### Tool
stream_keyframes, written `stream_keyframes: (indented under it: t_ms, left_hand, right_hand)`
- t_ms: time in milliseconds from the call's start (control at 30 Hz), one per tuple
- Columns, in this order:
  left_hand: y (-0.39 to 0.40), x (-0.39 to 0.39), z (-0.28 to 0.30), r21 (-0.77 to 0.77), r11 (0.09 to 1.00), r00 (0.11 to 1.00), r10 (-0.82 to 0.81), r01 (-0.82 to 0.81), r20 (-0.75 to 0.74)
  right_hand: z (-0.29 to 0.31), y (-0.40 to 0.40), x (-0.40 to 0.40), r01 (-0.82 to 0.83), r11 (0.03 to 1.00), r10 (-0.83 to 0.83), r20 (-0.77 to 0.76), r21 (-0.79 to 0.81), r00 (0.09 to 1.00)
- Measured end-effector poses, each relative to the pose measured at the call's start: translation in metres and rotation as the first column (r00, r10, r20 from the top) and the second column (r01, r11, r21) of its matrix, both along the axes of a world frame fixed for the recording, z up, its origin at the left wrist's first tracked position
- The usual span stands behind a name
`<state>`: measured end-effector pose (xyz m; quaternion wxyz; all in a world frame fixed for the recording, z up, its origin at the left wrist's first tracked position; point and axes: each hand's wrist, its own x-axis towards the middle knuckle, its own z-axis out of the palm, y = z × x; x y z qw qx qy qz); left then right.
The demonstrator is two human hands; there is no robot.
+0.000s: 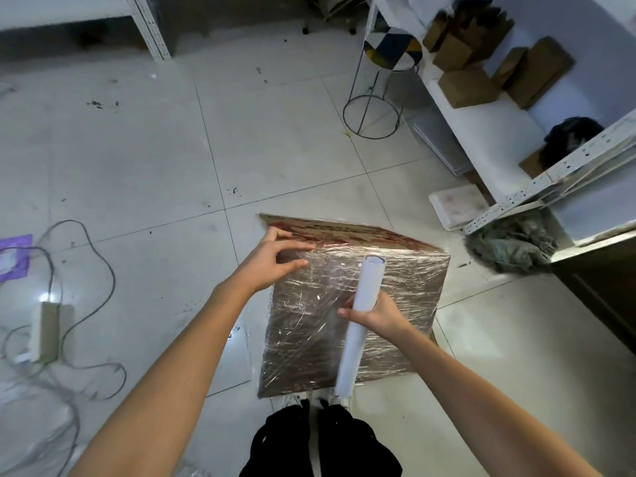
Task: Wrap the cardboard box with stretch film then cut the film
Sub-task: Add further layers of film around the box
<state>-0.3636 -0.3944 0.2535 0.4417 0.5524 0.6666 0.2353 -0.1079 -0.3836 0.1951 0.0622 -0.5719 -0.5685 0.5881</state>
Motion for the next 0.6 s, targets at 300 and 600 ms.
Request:
stream_keyframes:
  t_ms: [300,600]
  left_hand:
    - [0.005,0.009,0.003,0.031,0.992,0.992,0.122,-0.122,0.007]
    - [0.004,0.004,0.003,-0.049,0.999,1.0,0.016,-0.016,0.003]
  right_hand:
    - [-0.009,-0.01,-0.003,0.003,1.0,-0.003,-0.001,0.007,1.0]
    - [-0.013,-0.003,0.0,0.05,0.999,-0.051,-0.03,-0.006,0.998]
